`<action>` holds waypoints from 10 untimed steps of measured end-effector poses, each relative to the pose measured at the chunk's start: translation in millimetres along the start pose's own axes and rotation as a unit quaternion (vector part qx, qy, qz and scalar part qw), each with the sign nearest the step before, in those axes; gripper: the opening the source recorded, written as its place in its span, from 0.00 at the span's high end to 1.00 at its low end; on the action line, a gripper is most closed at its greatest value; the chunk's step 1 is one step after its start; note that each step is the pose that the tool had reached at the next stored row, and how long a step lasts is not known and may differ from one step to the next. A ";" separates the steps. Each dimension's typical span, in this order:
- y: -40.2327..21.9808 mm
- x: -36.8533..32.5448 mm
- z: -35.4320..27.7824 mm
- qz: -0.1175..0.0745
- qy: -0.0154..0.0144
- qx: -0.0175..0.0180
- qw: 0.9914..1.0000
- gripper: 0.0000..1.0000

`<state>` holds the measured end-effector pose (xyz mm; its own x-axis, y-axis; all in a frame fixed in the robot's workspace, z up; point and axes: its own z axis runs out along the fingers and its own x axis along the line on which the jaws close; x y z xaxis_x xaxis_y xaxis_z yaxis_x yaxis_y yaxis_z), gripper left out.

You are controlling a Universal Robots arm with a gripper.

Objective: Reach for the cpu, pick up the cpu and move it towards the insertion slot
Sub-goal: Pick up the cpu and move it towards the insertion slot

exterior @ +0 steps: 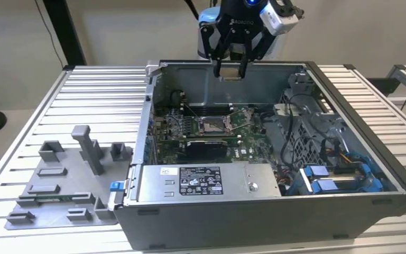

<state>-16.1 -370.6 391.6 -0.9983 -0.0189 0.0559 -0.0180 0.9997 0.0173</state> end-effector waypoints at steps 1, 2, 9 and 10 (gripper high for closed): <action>1.4 0.0 0.1 0.000 0.000 0.000 1.000 1.00; 2.8 -0.1 0.1 0.000 0.000 0.000 1.000 1.00; 6.5 -0.1 0.3 0.000 0.000 0.000 1.000 1.00; 6.5 -0.1 0.3 0.000 0.000 0.000 1.000 1.00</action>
<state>-16.1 -364.1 391.4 -0.9983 -0.0190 0.0558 -0.0180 0.9997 0.0174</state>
